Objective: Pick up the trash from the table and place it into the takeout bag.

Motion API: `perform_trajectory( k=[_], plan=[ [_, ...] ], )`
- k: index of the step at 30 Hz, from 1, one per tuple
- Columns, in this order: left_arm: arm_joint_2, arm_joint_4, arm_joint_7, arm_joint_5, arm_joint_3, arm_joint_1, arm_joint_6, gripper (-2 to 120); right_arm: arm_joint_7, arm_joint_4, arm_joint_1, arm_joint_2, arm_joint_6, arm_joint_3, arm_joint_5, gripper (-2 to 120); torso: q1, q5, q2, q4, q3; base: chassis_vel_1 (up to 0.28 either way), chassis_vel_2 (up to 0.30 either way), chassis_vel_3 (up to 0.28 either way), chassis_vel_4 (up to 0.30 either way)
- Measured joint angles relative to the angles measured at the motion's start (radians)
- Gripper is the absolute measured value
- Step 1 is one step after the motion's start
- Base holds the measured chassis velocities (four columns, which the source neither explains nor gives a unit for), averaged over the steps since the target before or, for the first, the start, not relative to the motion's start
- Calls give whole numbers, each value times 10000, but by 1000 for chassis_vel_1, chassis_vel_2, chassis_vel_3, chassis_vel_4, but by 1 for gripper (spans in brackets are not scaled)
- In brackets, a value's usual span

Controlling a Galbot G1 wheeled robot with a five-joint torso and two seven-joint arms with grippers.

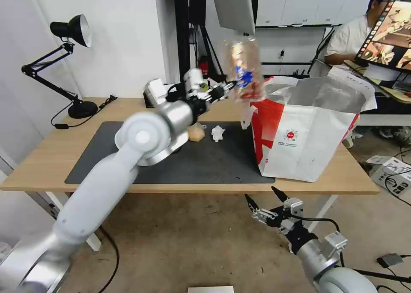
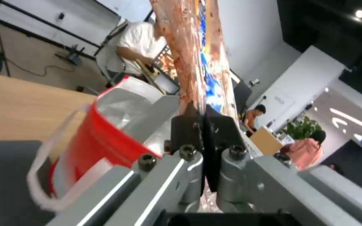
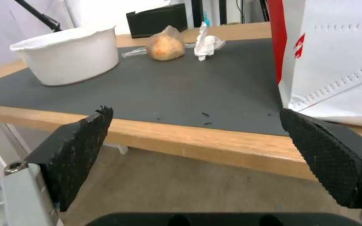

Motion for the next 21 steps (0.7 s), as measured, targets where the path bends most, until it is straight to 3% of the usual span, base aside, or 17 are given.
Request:
perform_trajectory(
  k=[16, 21],
  plan=[
    [-1800, 2035, 31, 694, 1467, -1754, -187, 0, -76, -55, -116, 215, 97, -87, -191, 100, 0, 0, 0, 0, -1, 0, 0, 0, 0],
    [-2033, 2499, -41, 1200, 1859, -2075, -286, 0, -88, -56, -131, 284, 112, -164, -257, 100, -1, -1, 2, 1, 0, 0, 0, 0, 0]
  ],
)
